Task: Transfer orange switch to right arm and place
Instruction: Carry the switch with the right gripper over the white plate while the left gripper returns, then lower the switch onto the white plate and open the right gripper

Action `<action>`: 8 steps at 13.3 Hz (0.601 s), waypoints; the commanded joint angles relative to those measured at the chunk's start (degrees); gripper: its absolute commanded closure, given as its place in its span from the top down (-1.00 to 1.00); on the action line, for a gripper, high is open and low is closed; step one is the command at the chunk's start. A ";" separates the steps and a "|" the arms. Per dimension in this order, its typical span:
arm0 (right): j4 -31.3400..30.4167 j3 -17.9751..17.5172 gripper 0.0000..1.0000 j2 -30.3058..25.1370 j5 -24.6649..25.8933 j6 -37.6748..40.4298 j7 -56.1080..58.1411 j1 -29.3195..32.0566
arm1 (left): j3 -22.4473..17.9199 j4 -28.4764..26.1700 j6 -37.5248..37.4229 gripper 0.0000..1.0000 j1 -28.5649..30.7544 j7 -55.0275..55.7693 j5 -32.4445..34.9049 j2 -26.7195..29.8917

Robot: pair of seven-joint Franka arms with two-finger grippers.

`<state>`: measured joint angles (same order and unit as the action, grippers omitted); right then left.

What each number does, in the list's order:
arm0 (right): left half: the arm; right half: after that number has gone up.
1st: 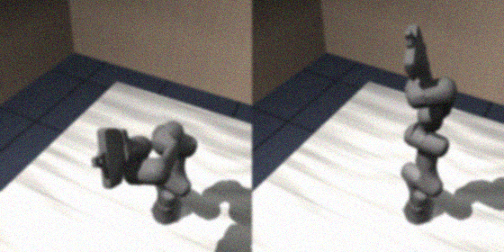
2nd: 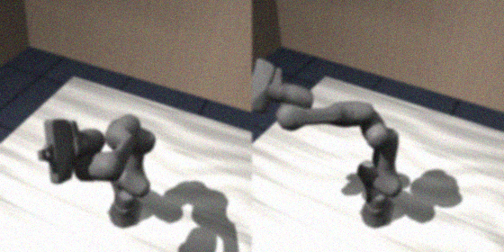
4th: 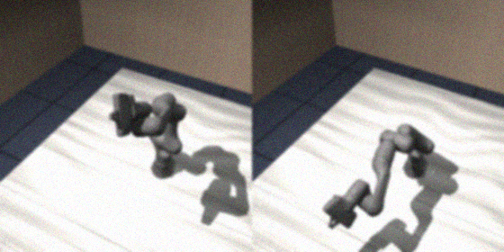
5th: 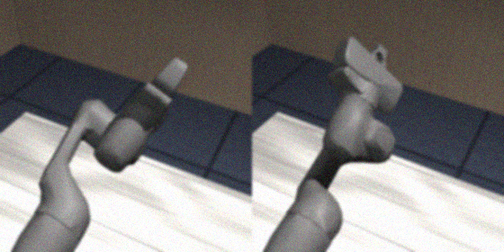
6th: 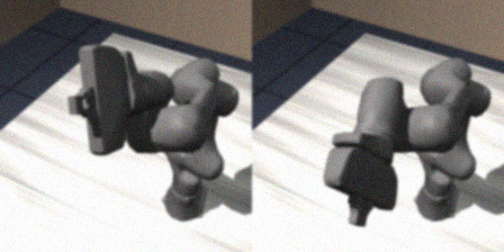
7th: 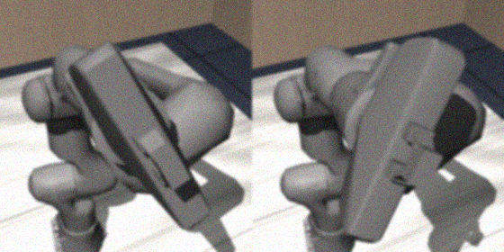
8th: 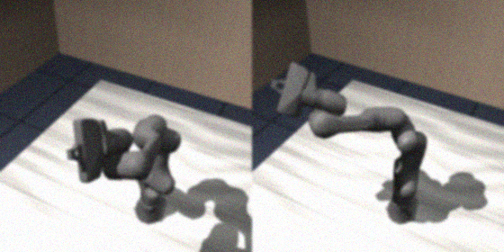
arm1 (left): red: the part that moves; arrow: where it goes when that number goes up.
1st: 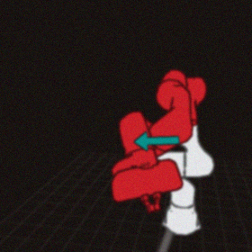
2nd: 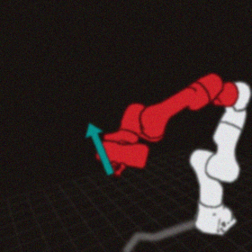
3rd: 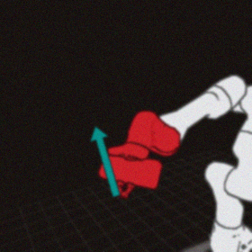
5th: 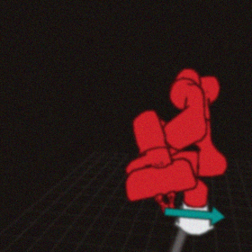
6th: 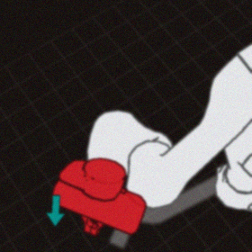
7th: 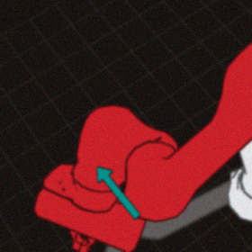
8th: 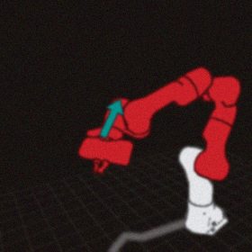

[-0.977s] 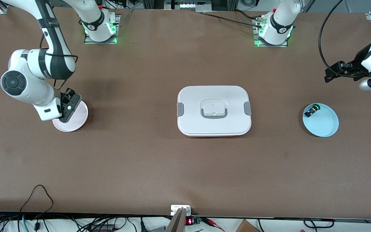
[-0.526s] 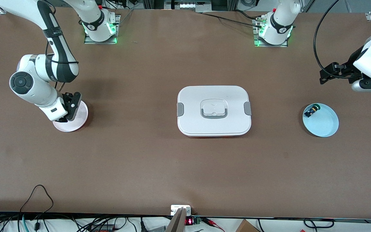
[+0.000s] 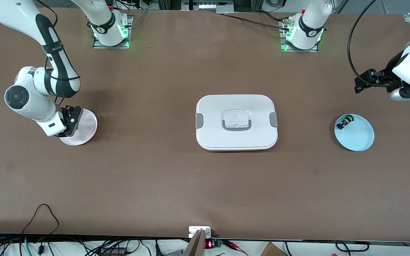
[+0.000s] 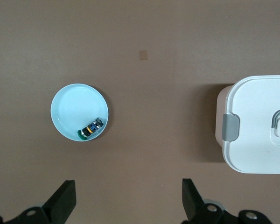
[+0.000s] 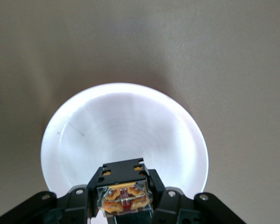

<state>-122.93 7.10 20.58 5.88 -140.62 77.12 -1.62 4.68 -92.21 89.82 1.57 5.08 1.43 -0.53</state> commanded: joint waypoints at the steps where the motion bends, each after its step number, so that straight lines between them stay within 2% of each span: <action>1: -1.77 -0.60 -0.57 0.59 0.97 -3.59 0.49 0.65 | 0.33 1.50 -0.35 1.00 0.19 -0.43 1.56 -0.87; 8: -3.28 -0.68 -0.50 2.53 0.97 -7.73 0.58 0.39 | 0.33 1.50 -0.52 1.00 0.10 -0.43 1.65 -0.87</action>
<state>-125.55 6.80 22.45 5.89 -146.39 77.14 -1.62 4.68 -92.21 89.82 1.57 5.08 1.43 -0.58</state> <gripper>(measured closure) 0.581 0.000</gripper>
